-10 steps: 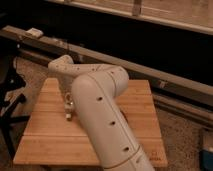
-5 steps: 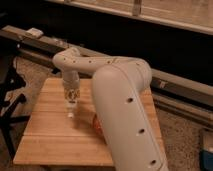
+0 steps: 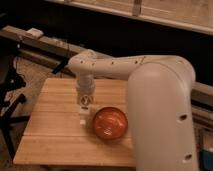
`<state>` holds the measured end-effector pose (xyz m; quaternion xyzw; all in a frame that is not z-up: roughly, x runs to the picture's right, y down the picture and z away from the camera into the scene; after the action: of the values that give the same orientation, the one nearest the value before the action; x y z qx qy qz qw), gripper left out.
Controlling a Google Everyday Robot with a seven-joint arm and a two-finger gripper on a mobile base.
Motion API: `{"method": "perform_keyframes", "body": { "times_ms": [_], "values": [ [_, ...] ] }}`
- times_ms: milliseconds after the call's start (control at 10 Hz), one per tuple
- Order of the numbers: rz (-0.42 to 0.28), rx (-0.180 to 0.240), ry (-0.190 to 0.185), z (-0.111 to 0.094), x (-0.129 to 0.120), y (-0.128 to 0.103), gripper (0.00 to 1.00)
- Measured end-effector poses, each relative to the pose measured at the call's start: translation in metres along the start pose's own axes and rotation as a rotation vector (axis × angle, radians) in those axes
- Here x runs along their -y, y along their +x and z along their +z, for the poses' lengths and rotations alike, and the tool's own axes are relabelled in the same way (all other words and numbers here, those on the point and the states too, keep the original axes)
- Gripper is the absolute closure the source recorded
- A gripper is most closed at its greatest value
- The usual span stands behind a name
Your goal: Place the bottle in the ceramic bowl
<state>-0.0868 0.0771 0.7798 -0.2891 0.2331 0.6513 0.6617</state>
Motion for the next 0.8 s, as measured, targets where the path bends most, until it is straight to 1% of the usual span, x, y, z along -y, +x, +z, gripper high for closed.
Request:
{"method": "perform_keyframes", "body": {
  "times_ms": [200,300,400,500,600,800],
  "values": [
    [0.078,0.003,0.006,-0.007,0.038,0.021,1.00],
    [0.106,-0.001,0.009,-0.009,0.049,0.028,1.00],
    [0.140,-0.011,0.011,-0.008,0.061,0.036,1.00],
    [0.176,-0.036,0.020,-0.006,0.074,0.042,0.99],
    [0.199,-0.059,0.022,-0.002,0.081,0.046,0.95],
    [0.245,-0.101,0.025,0.008,0.094,0.050,0.75]
  ]
}}
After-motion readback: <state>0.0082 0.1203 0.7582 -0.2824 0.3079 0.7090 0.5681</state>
